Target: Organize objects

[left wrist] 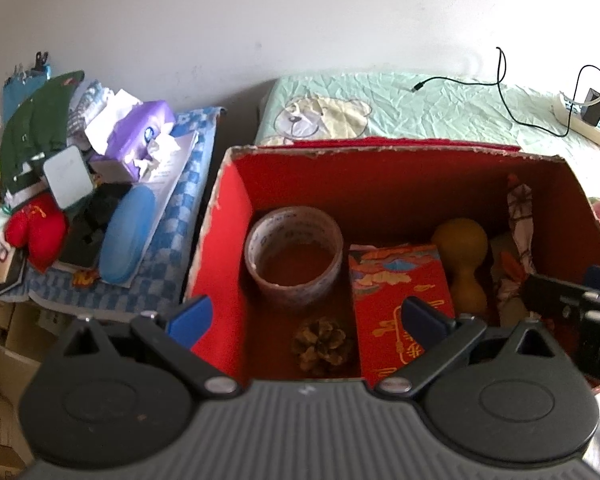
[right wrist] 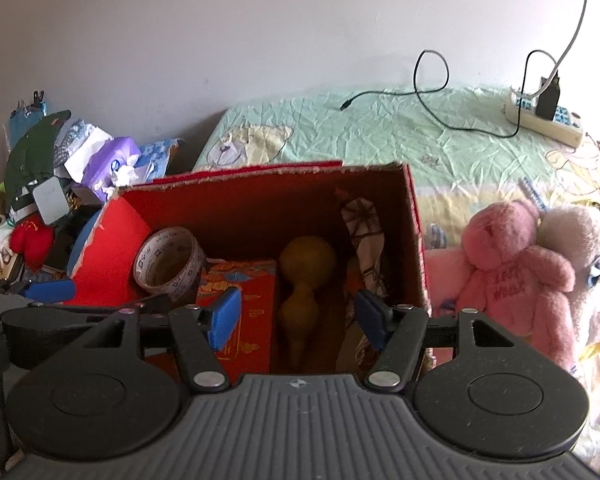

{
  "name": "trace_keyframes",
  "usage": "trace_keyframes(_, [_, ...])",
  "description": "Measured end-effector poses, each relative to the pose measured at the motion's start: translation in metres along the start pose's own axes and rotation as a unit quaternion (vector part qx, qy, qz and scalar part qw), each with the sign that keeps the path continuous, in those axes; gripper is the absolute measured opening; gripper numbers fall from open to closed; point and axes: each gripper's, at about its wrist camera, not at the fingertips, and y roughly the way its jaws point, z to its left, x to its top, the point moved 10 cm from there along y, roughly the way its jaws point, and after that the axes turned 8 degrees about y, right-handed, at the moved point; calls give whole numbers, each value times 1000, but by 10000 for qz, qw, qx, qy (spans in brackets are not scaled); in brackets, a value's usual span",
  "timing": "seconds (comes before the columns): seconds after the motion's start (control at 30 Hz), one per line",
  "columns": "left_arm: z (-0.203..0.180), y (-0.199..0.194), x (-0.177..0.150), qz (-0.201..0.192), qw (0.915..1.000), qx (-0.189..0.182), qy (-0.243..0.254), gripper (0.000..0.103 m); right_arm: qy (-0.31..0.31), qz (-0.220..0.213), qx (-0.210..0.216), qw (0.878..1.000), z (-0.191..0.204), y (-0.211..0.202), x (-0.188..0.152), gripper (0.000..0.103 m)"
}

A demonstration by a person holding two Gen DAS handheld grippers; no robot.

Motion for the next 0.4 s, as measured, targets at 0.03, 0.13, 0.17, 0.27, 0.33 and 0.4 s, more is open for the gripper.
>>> trace_keyframes(0.03, [0, 2, -1, 14, 10000, -8, 9, 101, -7, 16, 6, 10000, 0, 2, -1, 65])
trace_keyframes(0.13, [-4, 5, -1, -4, 10000, -50, 47, 101, -55, 44, -17, 10000, 1, 5, -4, 65])
trace_keyframes(0.17, [-5, 6, -1, -16, 10000, -52, 59, 100, -71, 46, -27, 10000, 0, 6, -4, 65])
trace_keyframes(0.27, [-8, 8, -1, -53, 9999, -45, 117, 98, -50, 55, -16, 10000, -1, 7, -5, 65])
trace_keyframes(0.33, [-9, 9, -1, -80, 9998, 25, 172, 98, -23, 39, -6, 10000, -2, 7, -5, 65])
trace_keyframes(0.4, [-8, 10, -2, -30, 9999, -34, 105, 99, -11, 25, -16, 10000, -2, 7, -5, 65])
